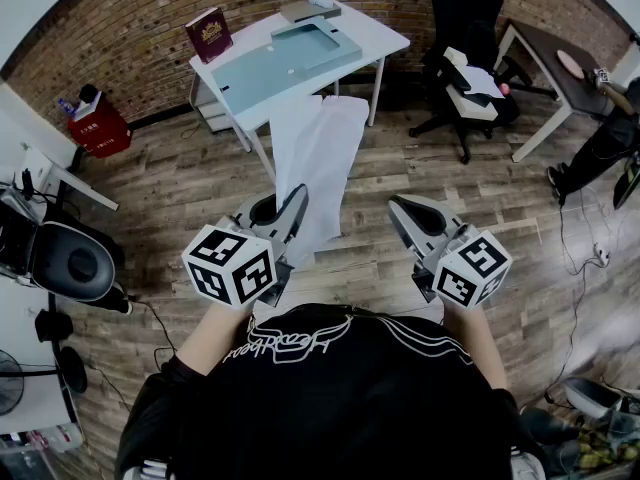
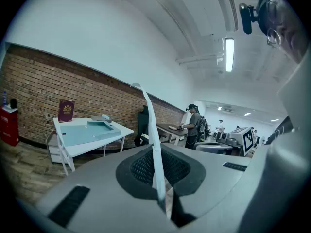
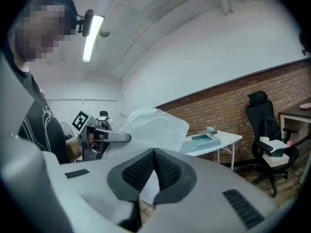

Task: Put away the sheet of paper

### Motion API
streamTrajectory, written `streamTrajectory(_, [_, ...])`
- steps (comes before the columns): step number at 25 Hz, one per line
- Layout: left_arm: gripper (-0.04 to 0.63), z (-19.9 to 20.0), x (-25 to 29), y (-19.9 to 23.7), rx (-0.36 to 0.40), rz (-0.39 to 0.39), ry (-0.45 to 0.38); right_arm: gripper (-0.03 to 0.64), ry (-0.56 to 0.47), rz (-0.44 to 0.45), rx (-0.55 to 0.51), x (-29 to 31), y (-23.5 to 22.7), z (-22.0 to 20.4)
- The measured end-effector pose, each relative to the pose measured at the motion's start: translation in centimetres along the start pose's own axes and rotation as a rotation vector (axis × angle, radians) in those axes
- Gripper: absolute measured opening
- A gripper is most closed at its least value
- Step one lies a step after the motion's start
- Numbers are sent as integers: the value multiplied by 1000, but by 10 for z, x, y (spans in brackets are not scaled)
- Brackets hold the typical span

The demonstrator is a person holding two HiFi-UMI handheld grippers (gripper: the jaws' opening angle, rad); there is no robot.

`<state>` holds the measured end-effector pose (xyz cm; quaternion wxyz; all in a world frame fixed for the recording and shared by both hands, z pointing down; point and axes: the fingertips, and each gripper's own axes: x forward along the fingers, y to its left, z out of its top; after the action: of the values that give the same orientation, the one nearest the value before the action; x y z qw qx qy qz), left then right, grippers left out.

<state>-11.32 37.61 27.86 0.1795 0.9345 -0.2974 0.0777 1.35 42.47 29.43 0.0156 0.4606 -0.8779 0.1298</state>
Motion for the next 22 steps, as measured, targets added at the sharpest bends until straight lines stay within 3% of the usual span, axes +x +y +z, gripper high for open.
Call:
streamTrajectory(6, [31,-5,11,-14,14,-11,8,0,-5,6,8,-10,-7,-6])
streamTrajectory(17, [31,-21,37,-61,52,-91,43,2,-9,-103,48,-58,-29,-25])
streamTrajectory(22, [31,-25,46,-61,48,-103,60,2,-13,-112,65,-62,-36,-29])
